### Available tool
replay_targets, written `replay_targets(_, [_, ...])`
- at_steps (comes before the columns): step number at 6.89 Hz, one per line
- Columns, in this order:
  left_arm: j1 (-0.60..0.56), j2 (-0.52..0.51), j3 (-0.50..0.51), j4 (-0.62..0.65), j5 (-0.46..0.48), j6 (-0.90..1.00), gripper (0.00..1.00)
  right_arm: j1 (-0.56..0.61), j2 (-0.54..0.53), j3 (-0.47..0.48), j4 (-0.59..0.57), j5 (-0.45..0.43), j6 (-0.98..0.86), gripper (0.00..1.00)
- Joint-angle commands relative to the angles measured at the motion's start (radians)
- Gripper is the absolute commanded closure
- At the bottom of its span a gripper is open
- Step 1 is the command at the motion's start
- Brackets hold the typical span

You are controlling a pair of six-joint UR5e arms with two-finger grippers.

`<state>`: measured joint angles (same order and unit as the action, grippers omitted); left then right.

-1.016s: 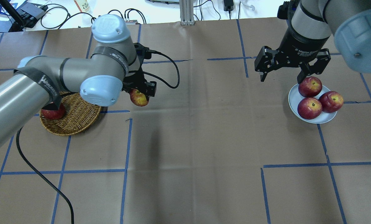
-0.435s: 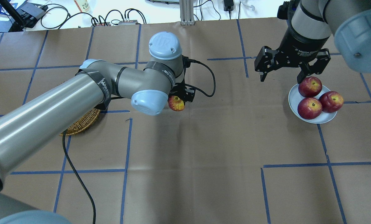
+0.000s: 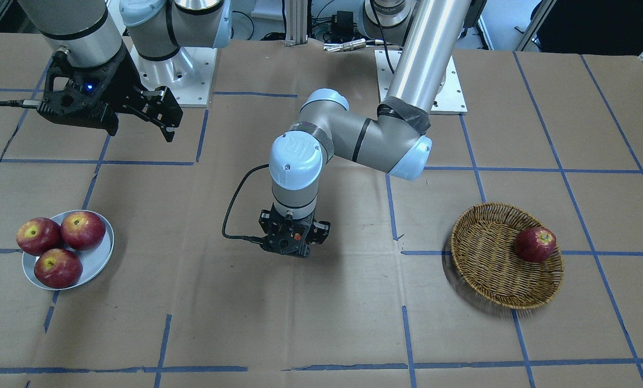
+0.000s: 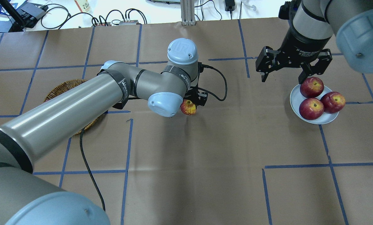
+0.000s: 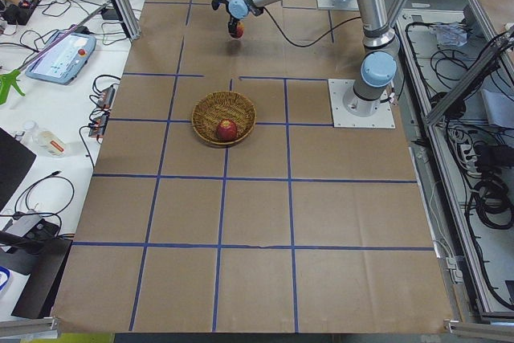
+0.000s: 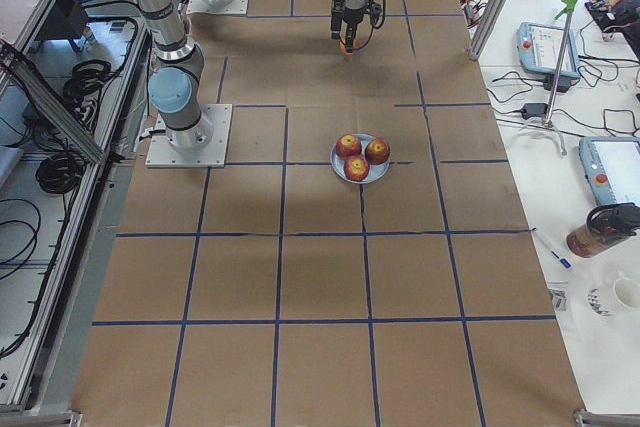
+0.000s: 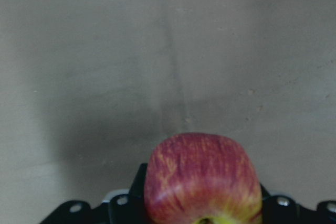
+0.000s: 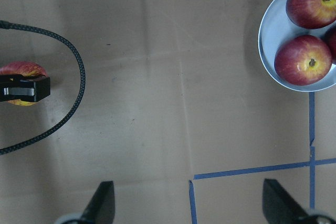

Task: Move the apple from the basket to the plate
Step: 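Lift the apple with the left gripper and carry it toward the table center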

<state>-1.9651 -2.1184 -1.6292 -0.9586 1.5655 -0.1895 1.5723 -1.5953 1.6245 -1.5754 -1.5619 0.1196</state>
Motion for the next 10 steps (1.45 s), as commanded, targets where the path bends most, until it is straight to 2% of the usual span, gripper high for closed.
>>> replay_targets(1, [0.000, -0.021, 0.002, 0.023, 0.002, -0.001, 0.67, 0.000, 0.000, 0.000, 0.002, -0.001, -0.020, 0.00])
replay_targets(5, [-0.005, -0.038, 0.002, 0.038, 0.002, -0.002, 0.64, 0.000, 0.000, 0.000, 0.000, -0.001, -0.060, 0.00])
replay_targets(7, [-0.003, -0.040, 0.003, 0.038, -0.001, -0.001, 0.40, 0.000, 0.000, 0.000, 0.000, 0.003, -0.060, 0.00])
replay_targets(8, [-0.003, -0.038, 0.003, 0.038, -0.004, -0.001, 0.09, 0.000, 0.000, 0.000, -0.001, 0.002, -0.060, 0.00])
replay_targets(9, [-0.005, -0.034, 0.011, 0.035, -0.001, -0.001, 0.00, 0.000, 0.000, 0.000, -0.002, 0.003, -0.060, 0.00])
replay_targets(10, [-0.003, -0.022, 0.024, 0.018, -0.001, -0.001, 0.00, 0.000, 0.000, 0.000, 0.000, 0.003, -0.060, 0.00])
